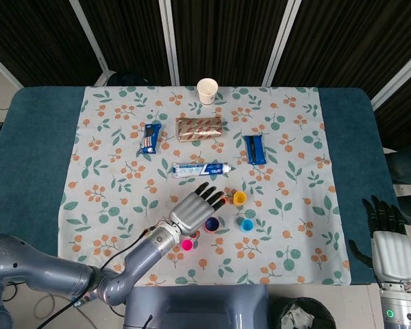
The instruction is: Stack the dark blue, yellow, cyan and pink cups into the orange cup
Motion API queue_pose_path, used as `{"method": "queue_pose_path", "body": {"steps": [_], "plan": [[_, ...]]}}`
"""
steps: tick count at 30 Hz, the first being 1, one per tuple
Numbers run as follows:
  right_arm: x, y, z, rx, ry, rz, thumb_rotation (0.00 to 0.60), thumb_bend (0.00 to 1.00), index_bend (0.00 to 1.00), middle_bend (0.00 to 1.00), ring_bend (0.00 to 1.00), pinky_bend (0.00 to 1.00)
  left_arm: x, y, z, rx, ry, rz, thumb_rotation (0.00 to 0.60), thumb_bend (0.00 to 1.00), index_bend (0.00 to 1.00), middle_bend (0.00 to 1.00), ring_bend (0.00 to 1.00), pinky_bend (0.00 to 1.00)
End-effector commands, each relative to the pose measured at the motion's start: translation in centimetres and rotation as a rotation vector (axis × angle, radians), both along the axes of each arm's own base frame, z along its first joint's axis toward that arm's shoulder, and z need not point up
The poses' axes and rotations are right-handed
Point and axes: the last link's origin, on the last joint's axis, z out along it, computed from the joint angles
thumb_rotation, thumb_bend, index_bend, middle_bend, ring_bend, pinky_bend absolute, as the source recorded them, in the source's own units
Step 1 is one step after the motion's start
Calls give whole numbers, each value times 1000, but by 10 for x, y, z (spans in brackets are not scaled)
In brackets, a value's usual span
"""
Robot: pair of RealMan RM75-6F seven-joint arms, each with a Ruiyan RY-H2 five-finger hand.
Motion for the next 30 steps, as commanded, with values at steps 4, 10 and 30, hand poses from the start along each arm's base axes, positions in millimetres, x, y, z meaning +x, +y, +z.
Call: {"method": "queue_pose_path", "body": {"steps": [4, 10, 30], "plan": [[-1, 0, -1, 7, 4, -1, 600, 336, 0, 0, 0, 36, 1, 3, 35, 156, -120, -9, 600, 122, 24, 16, 0, 0], [-3, -1, -4, 13, 15, -13, 600, 335, 0, 0, 0, 36, -64, 14, 92, 430, -152, 52, 600, 122, 42, 13, 0, 0], [37, -15, -22, 127, -20, 122, 600, 335, 2, 0, 0, 36, -302, -60, 208, 672, -250, 427, 600, 122, 94, 11, 0, 0]]}}
